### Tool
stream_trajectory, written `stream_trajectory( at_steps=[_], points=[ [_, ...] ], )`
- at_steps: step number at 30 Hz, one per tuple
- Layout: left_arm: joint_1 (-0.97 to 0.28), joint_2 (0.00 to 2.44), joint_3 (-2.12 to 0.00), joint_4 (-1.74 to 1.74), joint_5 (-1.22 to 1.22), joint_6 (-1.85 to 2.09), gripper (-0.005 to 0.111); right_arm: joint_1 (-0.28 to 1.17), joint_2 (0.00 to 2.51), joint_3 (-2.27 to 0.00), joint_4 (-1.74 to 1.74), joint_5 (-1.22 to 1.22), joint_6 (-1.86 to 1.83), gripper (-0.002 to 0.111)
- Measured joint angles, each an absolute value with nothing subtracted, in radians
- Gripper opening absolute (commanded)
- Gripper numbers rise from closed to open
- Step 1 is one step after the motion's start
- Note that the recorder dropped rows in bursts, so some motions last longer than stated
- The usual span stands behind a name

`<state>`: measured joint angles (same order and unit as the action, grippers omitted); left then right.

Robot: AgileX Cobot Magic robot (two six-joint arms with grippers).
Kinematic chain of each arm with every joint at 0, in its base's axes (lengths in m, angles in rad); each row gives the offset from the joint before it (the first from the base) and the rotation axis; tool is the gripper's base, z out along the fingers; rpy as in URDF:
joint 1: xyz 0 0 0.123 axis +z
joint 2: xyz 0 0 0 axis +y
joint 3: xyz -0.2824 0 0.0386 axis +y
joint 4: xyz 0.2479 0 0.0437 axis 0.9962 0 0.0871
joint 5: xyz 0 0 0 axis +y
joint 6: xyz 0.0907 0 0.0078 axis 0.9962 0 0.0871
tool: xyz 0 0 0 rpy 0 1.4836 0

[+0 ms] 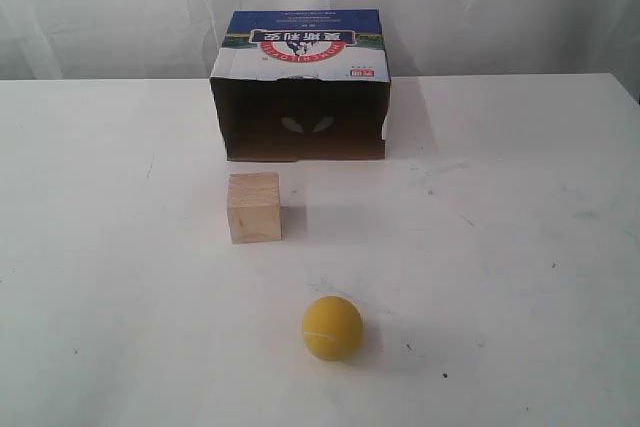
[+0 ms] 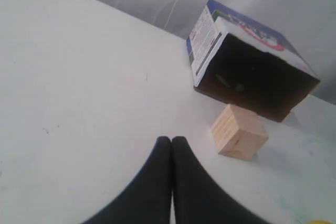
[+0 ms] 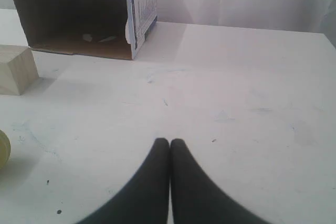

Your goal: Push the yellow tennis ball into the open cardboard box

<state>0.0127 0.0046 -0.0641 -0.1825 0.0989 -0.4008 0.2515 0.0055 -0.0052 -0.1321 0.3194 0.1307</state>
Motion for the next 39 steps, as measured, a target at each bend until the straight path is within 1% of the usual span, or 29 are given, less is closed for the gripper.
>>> stream_trajectory(
  at_steps=[5,11,16,18,22,26,31,39],
  points=[
    [0.013,0.003,-0.21,-0.187,0.214,-0.372,0.0,0.251,0.005,-0.005,-0.132,0.319,0.131,0.0],
    [0.013,0.009,-0.383,-0.259,0.39,-0.142,0.0,0.251,0.005,-0.005,-0.132,0.319,0.131,0.0],
    [0.013,0.138,-0.448,-0.46,0.59,0.128,0.0,0.251,0.005,-0.005,-0.132,0.319,0.131,0.0],
    [0.013,0.201,-0.453,-0.585,0.626,0.239,0.0,0.251,0.005,-0.005,-0.132,0.319,0.131,0.0],
    [0.013,0.306,-0.458,-0.791,0.64,0.457,0.0,0.251,0.005,-0.005,-0.132,0.319,0.131,0.0],
    [0.013,0.39,-0.459,-0.89,0.635,0.585,0.0,0.251,0.005,-0.005,-0.132,0.319,0.131,0.0],
    [0.013,0.429,-0.459,-0.908,0.602,0.622,0.0,0.251,0.005,-0.005,-0.132,0.319,0.131,0.0],
    [0.013,0.42,-0.459,-0.87,0.577,0.64,0.0,0.251,0.005,-0.005,-0.132,0.319,0.131,0.0]
  ],
)
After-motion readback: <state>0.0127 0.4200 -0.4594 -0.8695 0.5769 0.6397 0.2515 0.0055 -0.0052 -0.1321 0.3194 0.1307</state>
